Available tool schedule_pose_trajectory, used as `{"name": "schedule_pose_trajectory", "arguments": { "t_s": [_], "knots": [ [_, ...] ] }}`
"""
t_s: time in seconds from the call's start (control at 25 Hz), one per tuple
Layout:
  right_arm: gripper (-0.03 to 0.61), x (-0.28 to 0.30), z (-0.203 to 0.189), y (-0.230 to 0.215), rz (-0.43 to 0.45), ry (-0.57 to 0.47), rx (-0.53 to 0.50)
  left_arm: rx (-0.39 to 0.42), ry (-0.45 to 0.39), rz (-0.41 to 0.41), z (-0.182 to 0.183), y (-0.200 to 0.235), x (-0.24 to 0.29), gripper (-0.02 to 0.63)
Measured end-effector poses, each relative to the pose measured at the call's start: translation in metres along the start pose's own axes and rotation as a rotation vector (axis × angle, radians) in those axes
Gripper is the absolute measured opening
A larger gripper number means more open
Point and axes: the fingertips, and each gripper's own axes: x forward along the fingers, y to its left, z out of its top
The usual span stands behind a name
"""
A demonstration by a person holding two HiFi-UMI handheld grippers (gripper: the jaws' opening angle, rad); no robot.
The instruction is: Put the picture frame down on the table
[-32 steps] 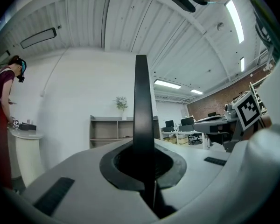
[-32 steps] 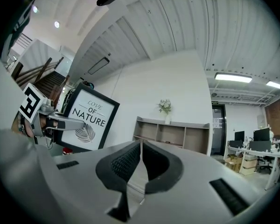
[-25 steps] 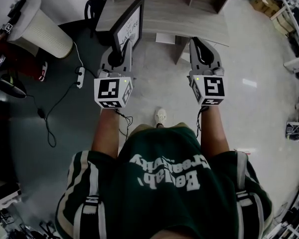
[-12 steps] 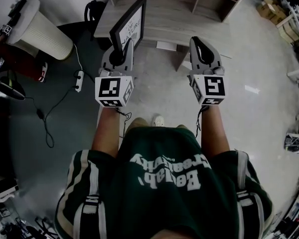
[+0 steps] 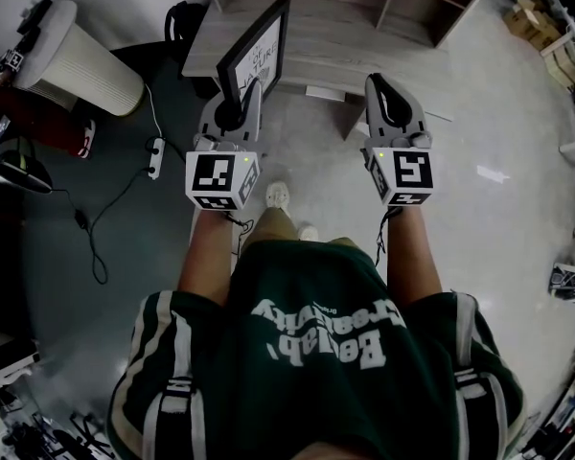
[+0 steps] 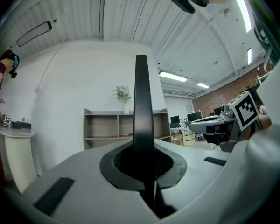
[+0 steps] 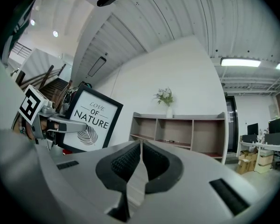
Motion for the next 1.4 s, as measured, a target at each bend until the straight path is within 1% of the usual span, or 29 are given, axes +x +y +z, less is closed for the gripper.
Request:
{"name": "schedule_pose_trajectory", "arguments": {
  "t_s": [0.16,0.36,0.56,0.72,0.88,1.04,1.24,1.4],
  "knots": [
    [0.041,0.026,-0.011,-0.005,0.003,0.018,0.002,-0.011,0.012,-0.013,-0.011,0.012,0.025,0.026],
    [0.041,0.072,-0.022,-0.023,-0.008,0.036,0.012,-0.03,0.021,-0.028,-0.025,0.036,0.072,0.026],
    [0.041,0.134,-0.028,-0.049,-0.022,0.054,0.014,-0.026,0.013,-0.013,-0.035,0.069,0.134,0.026],
    [0.041,0.19,-0.029,-0.06,-0.026,0.055,0.01,-0.027,0.005,-0.04,-0.042,0.1,0.182,0.026],
    [0.041,0.245,-0.033,-0.058,-0.021,0.059,0.012,-0.018,0.013,-0.047,-0.054,0.136,0.217,0.026],
    [0.041,0.287,-0.041,-0.059,-0.007,0.076,0.018,-0.012,0.034,-0.061,-0.066,0.161,0.243,0.026],
    [0.041,0.334,-0.06,-0.038,0.008,0.123,0.029,-0.035,0.044,-0.07,-0.086,0.2,0.258,0.026],
    [0.041,0.372,-0.078,-0.02,0.028,0.148,0.034,-0.03,0.056,-0.077,-0.11,0.227,0.272,0.026]
  ]
}}
